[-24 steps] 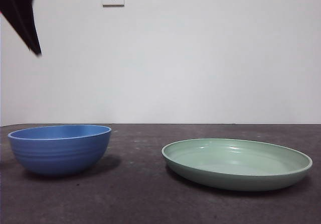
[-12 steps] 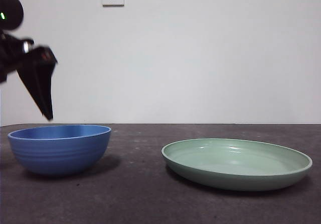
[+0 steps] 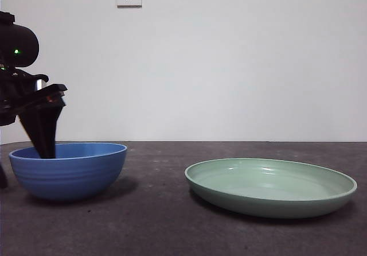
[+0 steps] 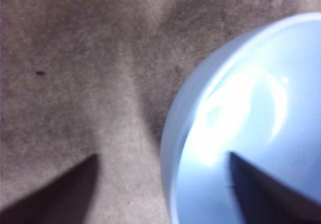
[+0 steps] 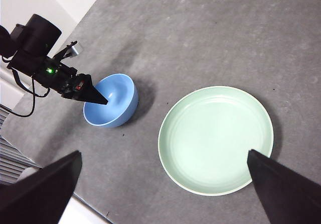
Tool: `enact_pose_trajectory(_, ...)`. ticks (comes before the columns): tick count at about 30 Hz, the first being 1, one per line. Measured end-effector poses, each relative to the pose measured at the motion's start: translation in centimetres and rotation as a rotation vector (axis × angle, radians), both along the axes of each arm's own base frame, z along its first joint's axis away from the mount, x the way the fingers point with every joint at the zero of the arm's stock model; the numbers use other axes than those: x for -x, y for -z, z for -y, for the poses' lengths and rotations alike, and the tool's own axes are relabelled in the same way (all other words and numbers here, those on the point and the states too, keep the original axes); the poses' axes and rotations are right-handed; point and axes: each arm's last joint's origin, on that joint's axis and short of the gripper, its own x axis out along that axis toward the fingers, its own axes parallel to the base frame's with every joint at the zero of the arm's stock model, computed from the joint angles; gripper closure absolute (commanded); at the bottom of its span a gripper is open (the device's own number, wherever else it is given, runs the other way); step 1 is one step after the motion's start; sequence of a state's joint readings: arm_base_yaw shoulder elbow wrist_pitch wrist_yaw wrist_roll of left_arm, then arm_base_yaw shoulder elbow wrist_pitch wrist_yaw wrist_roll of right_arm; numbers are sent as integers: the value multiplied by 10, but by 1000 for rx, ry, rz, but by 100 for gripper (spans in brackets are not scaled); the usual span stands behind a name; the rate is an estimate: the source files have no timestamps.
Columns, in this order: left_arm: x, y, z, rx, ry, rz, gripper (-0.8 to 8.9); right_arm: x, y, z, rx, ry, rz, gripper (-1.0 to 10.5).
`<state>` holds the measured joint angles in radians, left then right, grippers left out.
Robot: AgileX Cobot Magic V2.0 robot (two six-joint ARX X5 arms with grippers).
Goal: Pick up the blue bowl, put it on the green plate, put it on desk
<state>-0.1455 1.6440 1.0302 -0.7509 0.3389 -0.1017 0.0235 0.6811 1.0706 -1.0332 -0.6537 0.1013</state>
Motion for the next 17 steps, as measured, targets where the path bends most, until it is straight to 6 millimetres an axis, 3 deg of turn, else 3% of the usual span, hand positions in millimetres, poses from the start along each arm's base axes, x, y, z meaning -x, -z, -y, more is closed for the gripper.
enact_pose_trajectory(3, -1, 0, 1, 2, 2, 15, 805, 0, 0, 0, 0, 0, 6, 364)
enact_pose_trajectory(12, -1, -1, 4, 0, 13, 15, 804, 0, 0, 0, 0, 0, 6, 364)
enact_pose_trajectory(17, -2, -15, 23, 0, 75, 17, 804, 0, 0, 0, 0, 0, 5, 364)
